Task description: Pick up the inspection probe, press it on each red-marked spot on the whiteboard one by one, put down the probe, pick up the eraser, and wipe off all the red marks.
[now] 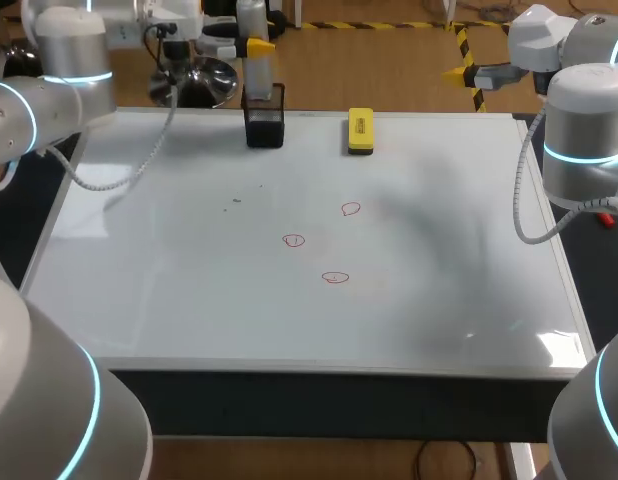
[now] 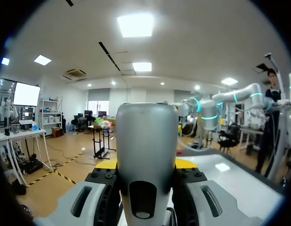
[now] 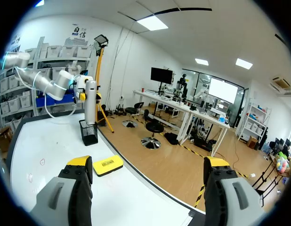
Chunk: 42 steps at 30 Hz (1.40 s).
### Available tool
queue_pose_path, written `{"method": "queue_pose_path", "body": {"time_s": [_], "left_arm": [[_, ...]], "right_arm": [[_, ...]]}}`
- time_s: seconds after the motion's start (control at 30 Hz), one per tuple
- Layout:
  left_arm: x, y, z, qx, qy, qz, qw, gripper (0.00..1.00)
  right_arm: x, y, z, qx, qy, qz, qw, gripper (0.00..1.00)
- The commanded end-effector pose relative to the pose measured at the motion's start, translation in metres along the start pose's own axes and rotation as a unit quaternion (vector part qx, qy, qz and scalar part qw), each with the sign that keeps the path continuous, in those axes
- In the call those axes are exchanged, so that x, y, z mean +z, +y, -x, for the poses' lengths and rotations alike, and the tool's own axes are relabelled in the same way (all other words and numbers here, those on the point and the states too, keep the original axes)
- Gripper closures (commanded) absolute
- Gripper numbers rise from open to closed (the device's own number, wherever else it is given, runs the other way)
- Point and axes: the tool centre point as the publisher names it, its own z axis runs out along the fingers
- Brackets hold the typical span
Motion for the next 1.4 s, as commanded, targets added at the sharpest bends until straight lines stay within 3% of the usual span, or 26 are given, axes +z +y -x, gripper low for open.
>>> {"method": "queue_pose_path", "body": {"time_s": [0.03,0.37,0.5,0.93,1.4], "left_arm": [[-0.002,-0.016,-0.003,0.002,0.001,0.010,1.000,1.00],[-0.007,-0.040,-0.008,-0.005,-0.001,0.022,1.000,1.00],[-0.016,-0.043,-0.011,0.003,-0.001,0.016,1.000,1.00],[-0.067,-0.034,-0.012,0.009,-0.057,0.020,0.998,1.00],[-0.105,-0.010,-0.026,0.002,-0.076,0.028,0.997,1.00]], "right_arm": [[0.000,0.000,0.000,0.000,0.000,-0.002,1.000,0.00],[0.000,0.000,0.000,0.000,0.000,-0.002,1.000,0.00],[0.000,0.000,0.000,0.000,0.000,-0.002,1.000,0.00],[0.000,0.000,0.000,0.000,0.000,-0.002,1.000,0.00],[0.000,0.000,0.000,0.000,0.000,-0.002,1.000,0.00]]}}
